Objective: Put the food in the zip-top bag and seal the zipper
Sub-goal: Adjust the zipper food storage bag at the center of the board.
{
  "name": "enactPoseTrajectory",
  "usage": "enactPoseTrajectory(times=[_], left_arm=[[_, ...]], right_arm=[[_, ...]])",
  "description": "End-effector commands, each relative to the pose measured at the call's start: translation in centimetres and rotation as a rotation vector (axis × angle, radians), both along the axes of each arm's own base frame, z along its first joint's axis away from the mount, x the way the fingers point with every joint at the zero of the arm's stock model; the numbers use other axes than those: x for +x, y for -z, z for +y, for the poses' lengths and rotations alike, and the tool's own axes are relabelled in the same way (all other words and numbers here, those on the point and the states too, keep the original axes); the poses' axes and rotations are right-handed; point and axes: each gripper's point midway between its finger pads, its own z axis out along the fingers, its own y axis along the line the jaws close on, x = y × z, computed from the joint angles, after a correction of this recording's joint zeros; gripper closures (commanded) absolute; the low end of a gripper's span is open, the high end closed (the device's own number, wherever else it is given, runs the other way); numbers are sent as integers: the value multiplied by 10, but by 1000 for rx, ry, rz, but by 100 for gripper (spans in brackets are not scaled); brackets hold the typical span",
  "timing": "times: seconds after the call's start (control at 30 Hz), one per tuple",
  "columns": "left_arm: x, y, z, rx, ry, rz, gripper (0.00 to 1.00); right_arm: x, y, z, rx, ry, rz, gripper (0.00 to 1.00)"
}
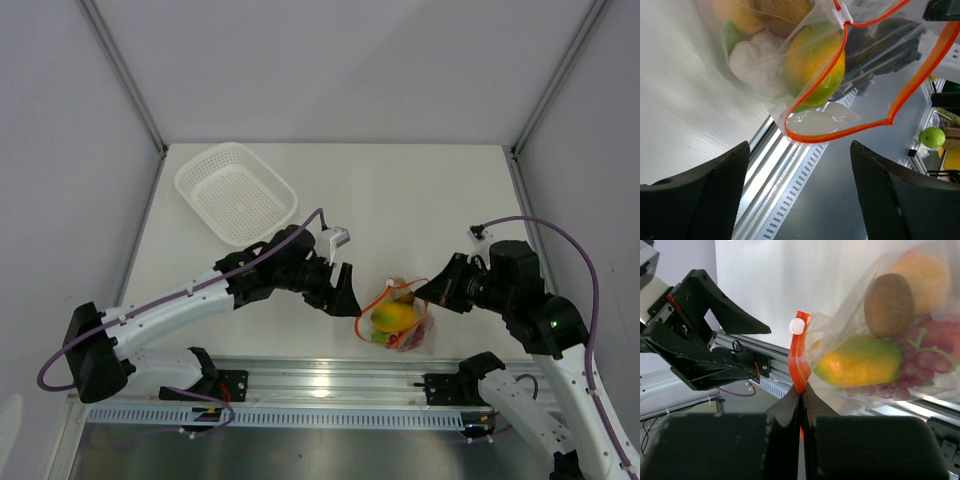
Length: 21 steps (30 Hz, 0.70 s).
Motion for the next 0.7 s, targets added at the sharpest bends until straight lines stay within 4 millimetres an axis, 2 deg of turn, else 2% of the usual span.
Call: enactPoseTrajectory(times=[0.0, 0.2, 0.23, 0.27, 0.47, 0.53, 0.67], left_arm=[[-1, 6, -11, -1, 0, -7, 19], [-6, 27, -19, 42, 11, 30, 30], [-7, 31, -19, 48, 11, 43, 33], [-9, 33, -21, 47, 18, 49, 41], [-20, 56, -30, 81, 46, 105, 60], [-23, 60, -35, 83, 60, 116, 64], [-25, 56, -45, 70, 93, 122, 71]], right_arm=[[4, -17, 9, 60, -21, -61, 100], [4, -16, 9, 61, -25, -64, 100], [4, -16, 9, 60, -29, -65, 100], [4, -16, 9, 60, -31, -66, 100], [4, -13, 9, 53, -34, -67, 100], [4, -12, 9, 52, -34, -66, 100], [3, -8, 8, 44, -35, -64, 100]])
